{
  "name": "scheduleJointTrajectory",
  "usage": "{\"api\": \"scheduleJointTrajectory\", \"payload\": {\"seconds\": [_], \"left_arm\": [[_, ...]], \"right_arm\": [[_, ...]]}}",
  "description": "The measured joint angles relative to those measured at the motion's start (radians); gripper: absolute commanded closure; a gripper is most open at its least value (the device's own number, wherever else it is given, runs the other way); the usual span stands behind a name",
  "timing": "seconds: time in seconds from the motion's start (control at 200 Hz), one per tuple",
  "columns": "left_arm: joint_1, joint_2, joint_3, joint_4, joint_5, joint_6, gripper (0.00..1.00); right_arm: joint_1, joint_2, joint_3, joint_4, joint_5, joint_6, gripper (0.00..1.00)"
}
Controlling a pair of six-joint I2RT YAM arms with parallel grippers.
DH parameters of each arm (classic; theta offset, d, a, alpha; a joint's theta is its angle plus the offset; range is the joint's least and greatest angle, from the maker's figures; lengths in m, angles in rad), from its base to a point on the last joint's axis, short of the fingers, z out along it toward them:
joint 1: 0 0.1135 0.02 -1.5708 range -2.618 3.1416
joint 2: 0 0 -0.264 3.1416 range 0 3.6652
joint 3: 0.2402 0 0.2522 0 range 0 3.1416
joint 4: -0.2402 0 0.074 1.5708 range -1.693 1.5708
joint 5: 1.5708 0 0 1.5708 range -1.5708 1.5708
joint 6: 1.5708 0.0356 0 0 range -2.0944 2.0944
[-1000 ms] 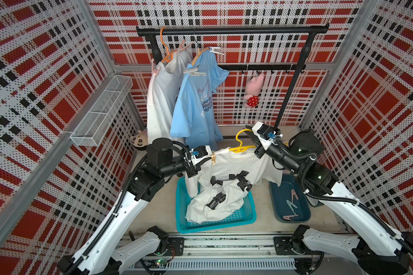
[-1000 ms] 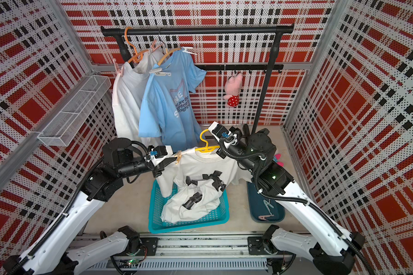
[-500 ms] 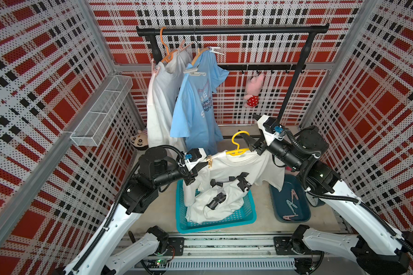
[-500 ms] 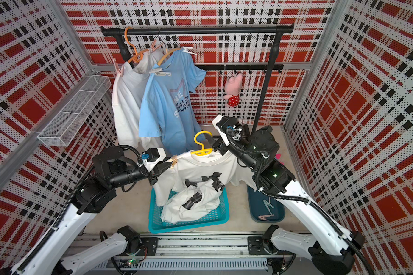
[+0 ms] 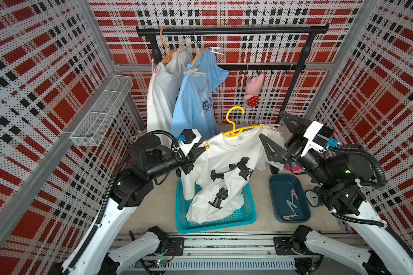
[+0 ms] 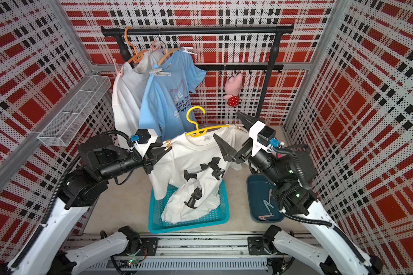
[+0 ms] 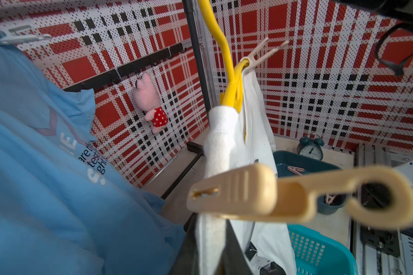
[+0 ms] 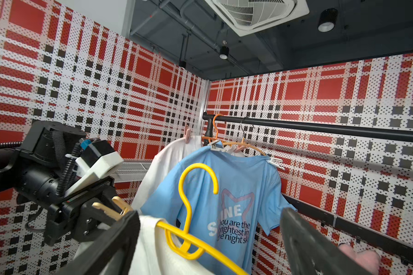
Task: Use clothespins to secure the t-shirt on both sides of the hanger
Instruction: Hang the hanger on the clothesline.
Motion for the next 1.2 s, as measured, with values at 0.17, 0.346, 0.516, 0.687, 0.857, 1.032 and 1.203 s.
{"api": "scheduleJointTrajectory", "payload": {"seconds": [0.17,0.346,0.516,0.687,0.857,1.032,1.203], "left_arm": [[-0.003,0.041,0.116,-0.042,-0.018,-0.028,1.00],[-0.010,0.084,0.194,-0.086,-0.068,-0.060,1.00],[-0.014,0.109,0.251,-0.128,-0.108,-0.105,1.00],[-0.019,0.112,0.303,-0.158,-0.123,-0.151,1.00],[-0.021,0.109,0.357,-0.176,-0.127,-0.175,1.00],[-0.023,0.113,0.420,-0.211,-0.145,-0.186,1.00],[-0.023,0.131,0.465,-0.231,-0.148,-0.201,1.00]], "right_arm": [[0.000,-0.156,-0.206,-0.034,0.090,0.019,0.07],[0.000,-0.294,-0.451,-0.074,0.164,0.117,0.05],[0.000,-0.262,-0.595,-0.078,0.120,0.183,0.05],[0.010,-0.094,-0.622,-0.028,0.047,0.212,0.04],[0.057,0.064,-0.637,0.054,0.015,0.219,0.10],[0.121,0.193,-0.637,0.138,0.040,0.217,0.67],[0.161,0.235,-0.612,0.218,0.089,0.203,1.00]]}}
